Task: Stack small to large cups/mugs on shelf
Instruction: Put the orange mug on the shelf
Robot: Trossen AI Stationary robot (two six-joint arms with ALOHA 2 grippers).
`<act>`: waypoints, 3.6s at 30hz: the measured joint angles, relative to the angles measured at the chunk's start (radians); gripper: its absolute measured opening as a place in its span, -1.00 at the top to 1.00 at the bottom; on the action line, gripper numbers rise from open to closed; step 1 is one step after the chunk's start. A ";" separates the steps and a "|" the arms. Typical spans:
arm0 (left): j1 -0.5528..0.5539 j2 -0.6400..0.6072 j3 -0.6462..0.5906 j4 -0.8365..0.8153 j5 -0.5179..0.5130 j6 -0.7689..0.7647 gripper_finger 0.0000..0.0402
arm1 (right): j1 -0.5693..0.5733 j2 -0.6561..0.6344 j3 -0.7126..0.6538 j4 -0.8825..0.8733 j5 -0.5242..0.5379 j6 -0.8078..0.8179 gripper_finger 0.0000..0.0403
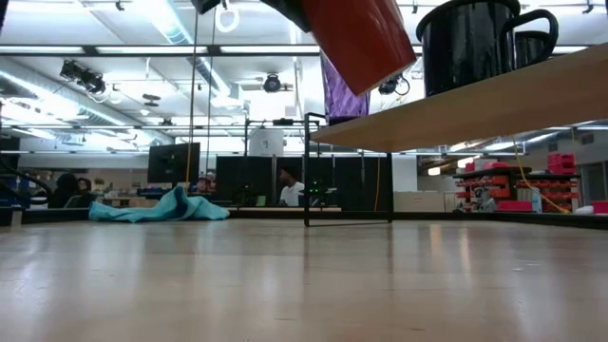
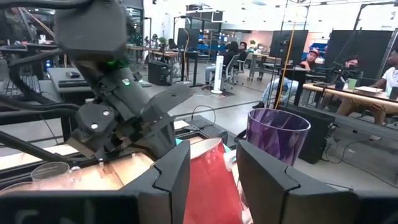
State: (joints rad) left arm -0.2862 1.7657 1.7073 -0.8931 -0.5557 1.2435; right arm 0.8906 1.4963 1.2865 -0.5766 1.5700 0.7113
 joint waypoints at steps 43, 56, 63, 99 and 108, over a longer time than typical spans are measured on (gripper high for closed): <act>0.165 0.002 0.000 0.122 0.182 0.073 0.85 | 0.000 0.000 0.000 0.002 0.000 0.004 0.32; 0.172 0.026 0.002 0.102 0.189 0.069 0.84 | 0.000 0.000 0.000 0.007 0.000 0.004 0.32; 0.172 0.052 0.003 0.135 0.155 0.096 0.84 | 0.000 0.001 0.000 0.007 -0.001 0.012 0.32; 0.165 0.026 0.000 0.103 0.179 0.101 0.84 | -0.258 -0.059 -0.002 -0.060 -0.367 -0.005 0.31; 0.164 0.026 0.000 0.115 0.182 0.107 0.84 | -0.436 -0.180 -0.002 -0.061 -0.618 -0.143 0.30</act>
State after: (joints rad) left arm -0.1220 1.7912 1.7069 -0.7776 -0.3742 1.3502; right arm 0.4546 1.3162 1.2850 -0.6380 0.9515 0.5681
